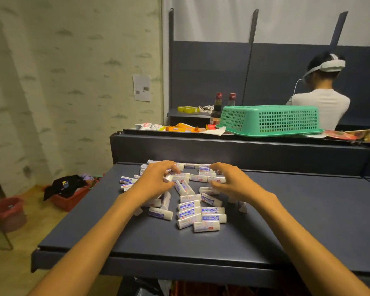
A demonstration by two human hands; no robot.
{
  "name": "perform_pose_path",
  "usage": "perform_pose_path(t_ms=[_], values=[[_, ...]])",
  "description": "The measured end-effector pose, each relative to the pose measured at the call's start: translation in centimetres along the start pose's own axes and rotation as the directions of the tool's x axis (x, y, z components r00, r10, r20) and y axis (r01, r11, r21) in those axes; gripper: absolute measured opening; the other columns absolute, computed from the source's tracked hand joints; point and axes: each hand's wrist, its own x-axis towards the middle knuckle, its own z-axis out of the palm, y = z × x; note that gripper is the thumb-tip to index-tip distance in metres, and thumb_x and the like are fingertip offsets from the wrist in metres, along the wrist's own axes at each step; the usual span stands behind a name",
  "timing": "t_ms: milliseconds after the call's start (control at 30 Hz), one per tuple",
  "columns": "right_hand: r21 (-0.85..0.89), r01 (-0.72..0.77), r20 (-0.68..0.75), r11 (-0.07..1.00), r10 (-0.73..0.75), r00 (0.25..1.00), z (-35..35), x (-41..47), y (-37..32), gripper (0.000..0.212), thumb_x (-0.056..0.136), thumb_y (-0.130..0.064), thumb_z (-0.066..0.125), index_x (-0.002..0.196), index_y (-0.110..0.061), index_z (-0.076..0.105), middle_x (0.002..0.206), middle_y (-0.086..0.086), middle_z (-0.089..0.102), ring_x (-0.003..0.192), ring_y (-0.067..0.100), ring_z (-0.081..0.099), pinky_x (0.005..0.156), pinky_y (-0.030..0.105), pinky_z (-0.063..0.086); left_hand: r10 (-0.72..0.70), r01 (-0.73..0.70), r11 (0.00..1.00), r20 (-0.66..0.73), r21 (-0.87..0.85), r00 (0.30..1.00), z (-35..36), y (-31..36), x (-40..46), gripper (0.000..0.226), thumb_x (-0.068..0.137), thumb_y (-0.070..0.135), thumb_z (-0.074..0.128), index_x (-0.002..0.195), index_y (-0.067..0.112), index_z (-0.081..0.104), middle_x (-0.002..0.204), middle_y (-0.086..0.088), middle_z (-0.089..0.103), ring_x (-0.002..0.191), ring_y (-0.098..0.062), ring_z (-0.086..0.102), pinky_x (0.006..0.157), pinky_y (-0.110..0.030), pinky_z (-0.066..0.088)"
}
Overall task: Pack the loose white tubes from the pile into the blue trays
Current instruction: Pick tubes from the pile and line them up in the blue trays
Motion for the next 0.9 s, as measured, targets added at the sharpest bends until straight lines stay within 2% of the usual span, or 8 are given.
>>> perform_pose_path(t_ms=[133, 267, 367, 433, 500, 600, 733, 900], values=[[-0.001, 0.065, 0.013, 0.998, -0.065, 0.998, 0.4, 0.7, -0.3, 0.046, 0.093, -0.036, 0.059, 0.136, -0.024, 0.048, 0.141, -0.002, 0.050, 0.124, 0.016, 0.049, 0.101, 0.033, 0.044, -0.033, 0.036, 0.998, -0.063, 0.050, 0.997, 0.0, -0.4, 0.1, 0.033, 0.085, -0.006, 0.060, 0.100, 0.022, 0.070, 0.119, 0.003, 0.064, 0.095, -0.006, 0.056, 0.078, -0.011, 0.044], [-0.005, 0.138, 0.029, 0.990, -0.138, 0.990, 1.9, 1.6, -2.0, 0.038, 0.092, -0.036, 0.059, 0.128, -0.023, 0.056, 0.130, -0.002, 0.058, 0.114, 0.014, 0.054, 0.091, 0.029, 0.046, -0.050, 0.060, 0.992, -0.086, 0.114, 0.995, -0.5, -1.1, -0.2, 0.026, 0.086, 0.000, 0.063, 0.095, 0.024, 0.068, 0.109, 0.002, 0.067, 0.084, -0.010, 0.060, 0.072, -0.014, 0.046], [-0.016, 0.189, 0.060, 0.982, -0.188, 0.980, 3.2, 2.6, -3.4, 0.033, 0.091, -0.037, 0.061, 0.120, -0.022, 0.061, 0.118, -0.002, 0.063, 0.098, 0.011, 0.057, 0.080, 0.025, 0.047, -0.051, 0.062, 0.988, -0.084, 0.139, 0.995, -1.1, -2.1, -0.5, 0.030, 0.085, 0.000, 0.064, 0.106, 0.021, 0.065, 0.113, 0.001, 0.066, 0.091, -0.014, 0.061, 0.080, -0.021, 0.048], [-0.040, 0.200, 0.066, 0.979, -0.197, 0.978, 3.9, 3.2, -4.1, 0.030, 0.090, -0.038, 0.061, 0.116, -0.023, 0.063, 0.111, -0.003, 0.066, 0.089, 0.009, 0.057, 0.071, 0.023, 0.044, -0.044, 0.058, 0.984, -0.088, 0.169, 0.995, -1.6, -3.0, -0.6, 0.036, 0.085, 0.001, 0.065, 0.116, 0.018, 0.066, 0.119, 0.002, 0.065, 0.102, -0.012, 0.059, 0.086, -0.018, 0.043], [-0.100, 0.181, 0.072, 0.978, -0.174, 0.982, 4.4, 3.8, -4.8, 0.030, 0.088, -0.041, 0.062, 0.112, -0.024, 0.065, 0.106, -0.005, 0.067, 0.087, 0.012, 0.058, 0.068, 0.024, 0.043, -0.026, 0.044, 0.981, -0.094, 0.189, 0.995, -2.1, -3.8, -0.5, 0.035, 0.085, 0.004, 0.067, 0.116, 0.018, 0.068, 0.120, 0.002, 0.065, 0.101, -0.008, 0.055, 0.085, -0.011, 0.036], [-0.191, 0.133, 0.079, 0.972, -0.120, 0.990, 4.9, 4.5, -5.7, 0.034, 0.083, -0.047, 0.065, 0.108, -0.023, 0.065, 0.104, -0.002, 0.068, 0.088, 0.018, 0.060, 0.070, 0.029, 0.048, 0.002, 0.015, 0.985, -0.103, 0.171, 0.995, -2.8, -4.7, -0.5, 0.031, 0.083, 0.006, 0.071, 0.112, 0.019, 0.071, 0.115, 0.004, 0.066, 0.093, -0.002, 0.053, 0.075, -0.001, 0.034], [-0.308, 0.083, 0.039, 0.948, -0.075, 0.996, 5.5, 5.1, -6.7, 0.040, 0.079, -0.053, 0.067, 0.105, -0.023, 0.065, 0.103, 0.001, 0.069, 0.091, 0.023, 0.061, 0.071, 0.030, 0.045, 0.074, -0.053, 0.983, -0.114, 0.173, 0.991, -3.2, -5.8, -0.2, 0.029, 0.081, 0.005, 0.073, 0.105, 0.020, 0.072, 0.107, 0.002, 0.064, 0.099, -0.011, 0.057, 0.081, -0.012, 0.038], [-0.310, 0.038, 0.049, 0.950, -0.024, 0.998, 6.0, 5.8, -7.0, 0.036, 0.079, -0.049, 0.068, 0.106, -0.026, 0.066, 0.105, 0.000, 0.069, 0.091, 0.022, 0.062, 0.076, 0.032, 0.051, 0.107, -0.081, 0.981, -0.149, 0.176, 0.983, -3.2, -6.8, 0.4, 0.027, 0.080, 0.005, 0.074, 0.102, 0.021, 0.071, 0.106, 0.002, 0.064, 0.094, -0.008, 0.051, 0.079, -0.018, 0.039]])
